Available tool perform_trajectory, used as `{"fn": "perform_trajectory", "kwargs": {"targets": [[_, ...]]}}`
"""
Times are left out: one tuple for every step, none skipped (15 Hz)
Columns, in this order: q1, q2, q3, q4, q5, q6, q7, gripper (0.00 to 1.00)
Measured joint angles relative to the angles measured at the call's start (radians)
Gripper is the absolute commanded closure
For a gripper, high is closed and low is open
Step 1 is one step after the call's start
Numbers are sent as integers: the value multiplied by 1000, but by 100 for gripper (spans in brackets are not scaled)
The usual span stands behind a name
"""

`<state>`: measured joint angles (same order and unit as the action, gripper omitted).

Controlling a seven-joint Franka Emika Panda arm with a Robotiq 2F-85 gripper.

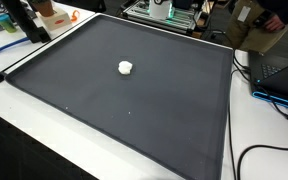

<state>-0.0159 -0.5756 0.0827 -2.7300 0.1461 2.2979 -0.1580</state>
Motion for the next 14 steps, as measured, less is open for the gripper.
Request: {"fn": "perform_trajectory", "kwargs": {"targets": [[23,-5,-11,0,14,-36,11,0],[53,-15,-19,-1,41,-97,17,0],[89,-30,-22,-2,76,-164,18,0],[125,-50,-23,-2,114,-229,21,0],[160,-74,-21,-3,146,-275,22,0],[188,-101,-20,-4,161,-300,26,0],[203,-124,-19,-7,166,-310,32,0],[208,-141,-20,-11,167,-316,34,0],[209,-151,-20,-16,168,-317,34,0],[209,-154,-20,-18,167,-317,34,0],[207,-153,-18,-17,168,-309,52,0],[207,-150,-18,-15,182,-295,82,0],[206,-147,-16,-11,200,-279,120,0],[203,-143,-15,-1,214,-269,158,0]]}}
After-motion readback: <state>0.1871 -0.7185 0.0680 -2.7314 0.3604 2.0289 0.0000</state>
